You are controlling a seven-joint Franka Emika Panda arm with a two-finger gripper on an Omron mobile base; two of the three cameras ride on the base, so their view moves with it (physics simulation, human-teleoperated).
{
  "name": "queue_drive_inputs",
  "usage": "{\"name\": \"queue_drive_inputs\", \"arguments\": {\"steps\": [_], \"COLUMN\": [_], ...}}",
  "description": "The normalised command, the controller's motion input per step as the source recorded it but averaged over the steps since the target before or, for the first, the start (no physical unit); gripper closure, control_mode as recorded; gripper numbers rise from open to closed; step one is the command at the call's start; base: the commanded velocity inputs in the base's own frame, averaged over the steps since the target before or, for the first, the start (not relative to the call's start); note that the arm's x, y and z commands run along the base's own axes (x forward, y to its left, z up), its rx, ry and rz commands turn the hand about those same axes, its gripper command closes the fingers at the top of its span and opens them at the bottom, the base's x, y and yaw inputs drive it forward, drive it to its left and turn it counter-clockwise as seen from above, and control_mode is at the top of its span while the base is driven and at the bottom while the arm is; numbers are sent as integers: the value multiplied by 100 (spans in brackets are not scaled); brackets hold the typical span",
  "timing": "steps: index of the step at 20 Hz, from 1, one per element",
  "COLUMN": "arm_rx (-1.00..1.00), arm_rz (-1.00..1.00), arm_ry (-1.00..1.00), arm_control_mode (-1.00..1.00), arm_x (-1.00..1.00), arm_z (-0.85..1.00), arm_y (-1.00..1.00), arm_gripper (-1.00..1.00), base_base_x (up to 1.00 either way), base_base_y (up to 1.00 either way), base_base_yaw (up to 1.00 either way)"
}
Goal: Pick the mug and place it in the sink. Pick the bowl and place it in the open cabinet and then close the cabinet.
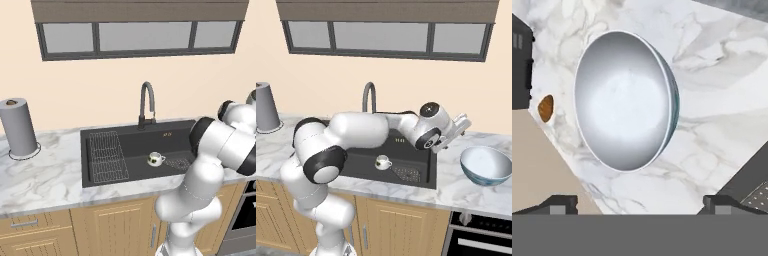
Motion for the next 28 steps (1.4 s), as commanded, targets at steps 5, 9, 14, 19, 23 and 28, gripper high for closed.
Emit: {"name": "queue_drive_inputs", "arguments": {"steps": [5,9,14,19,23,28], "arm_rx": [3,7,14,22,19,4], "arm_rz": [-18,-22,-18,-10,0,1], "arm_ry": [-13,-1,3,18,10,-4], "arm_control_mode": [-100,-100,-100,-100,-100,-100], "arm_x": [-31,-21,-16,-3,0,0], "arm_z": [-26,-15,-2,-2,-1,-20], "arm_y": [0,-3,-1,-11,-11,-11], "arm_gripper": [-100,-100,-100,-100,-100,-100], "base_base_x": [0,0,0,0,0,0], "base_base_y": [0,0,0,0,0,0], "base_base_yaw": [0,0,0,0,0,0]}}
